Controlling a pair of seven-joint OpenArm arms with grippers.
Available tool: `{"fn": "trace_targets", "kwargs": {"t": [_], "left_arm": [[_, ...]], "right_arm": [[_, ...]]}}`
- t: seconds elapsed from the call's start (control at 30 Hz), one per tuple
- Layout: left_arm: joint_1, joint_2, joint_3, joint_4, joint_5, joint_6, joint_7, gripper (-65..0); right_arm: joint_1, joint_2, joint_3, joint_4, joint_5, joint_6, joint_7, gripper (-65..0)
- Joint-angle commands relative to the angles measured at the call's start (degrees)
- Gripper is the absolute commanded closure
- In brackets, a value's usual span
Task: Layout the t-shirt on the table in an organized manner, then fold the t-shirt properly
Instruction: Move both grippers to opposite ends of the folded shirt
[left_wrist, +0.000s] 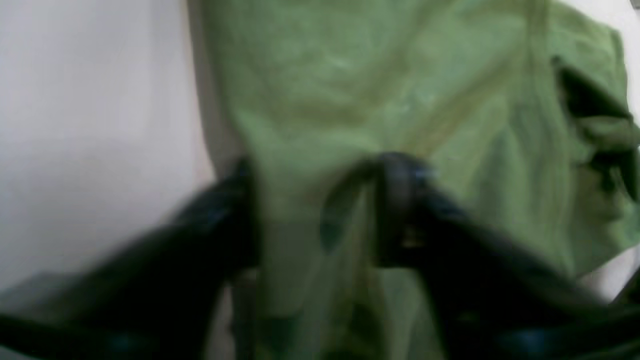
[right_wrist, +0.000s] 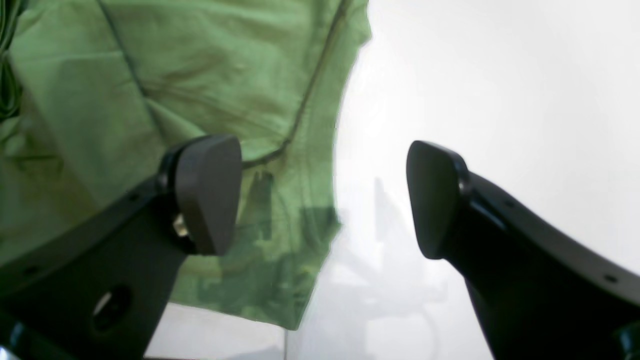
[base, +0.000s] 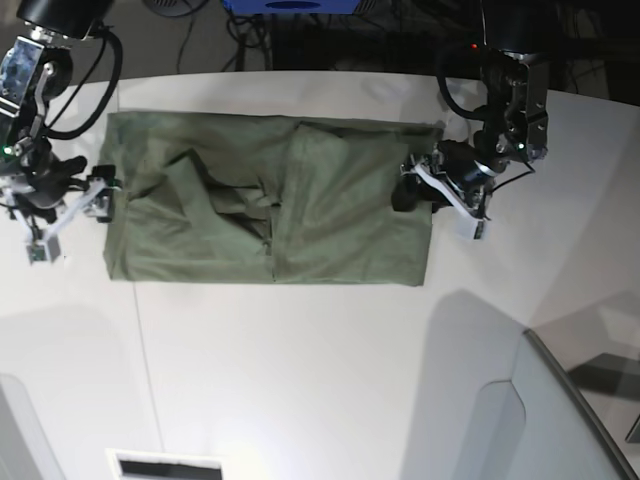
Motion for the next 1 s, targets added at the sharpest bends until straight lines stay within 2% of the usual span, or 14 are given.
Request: {"fn": "trace_targets", "kwargs": {"t": [0.0,0.03,0.07,0.17,0.27,0.37,0.47,0.53,0.6,0.63,0.7,0.73,0.83,0.97], "left_arm": [[0.15,-0.41,-0.11,0.45,0.39,0.13,0.55,-11.0],[0.24,-0.5,-0.11,0.71,0.3,0.13,0.55,-2.5],[0.32,-0.5,-0.11,0.8,0.39,0.13,0.55,0.0],[0.41,-1.29,0.15,0.89,0.65,0.13,0.55,0.0],[0.32,-1.73,0.33,0.89,0.65,0.13,0.55,0.0],[0.15,-1.82,0.06,0.89,0.74,0.22,0.55,0.0],[0.06,-3.14,0.41,2.56,0.74,0.22,0.64,0.0],[0.24,-3.4,0.5,3.87,0.74,0.22,0.64,-12.7],[0.15,-3.4,0.33,4.84,0.74,0.22,0.73,-29.9],[0.15,-3.49,0.15,5.37,0.74,0.22,0.82,-36.5],[0.15,-4.19,0.41,6.34,0.74,0.22,0.82,-50.0],[0.15,-4.28,0.41,6.69,0.74,0.22,0.82,-54.6],[0.15,-4.37,-0.02,7.3,0.74,0.22,0.9,-62.0],[0.06,-5.86,-0.29,7.39,0.65,0.31,0.9,-62.5]], "right_arm": [[1.36,0.55,1.15,-0.28,0.5,0.19,1.07,-48.2],[1.71,0.55,2.12,-1.51,0.5,0.19,1.07,-48.2],[1.8,0.55,2.91,-2.57,0.5,0.19,1.07,-48.2],[2.85,0.81,5.37,-5.82,3.05,1.24,1.07,-48.2],[3.11,1.34,6.87,-9.6,8.23,5.99,0.8,-48.2],[4.26,3.36,6.6,-14.0,11.58,10.04,0.45,-48.8],[6.45,5.38,6.87,-19.62,14.74,11.84,-1.13,-48.9],[7.51,6.7,6.87,-23.14,16.67,11.84,-1.92,-48.9],[8.92,8.73,6.6,-27.01,19.05,11.84,-2.1,-48.9],[9.44,9.69,6.52,-28.59,19.93,11.84,-2.45,-49.2],[10.76,11.36,6.52,-32.54,21.95,11.84,-3.77,-53.0],[11.38,12.24,6.43,-34.39,23.18,11.84,-4.38,-56.6],[11.91,13.47,6.43,-37.73,26.08,11.84,-5.26,-60.8],[12.34,13.47,6.43,-39.58,26.87,11.84,-5.26,-60.5]]}}
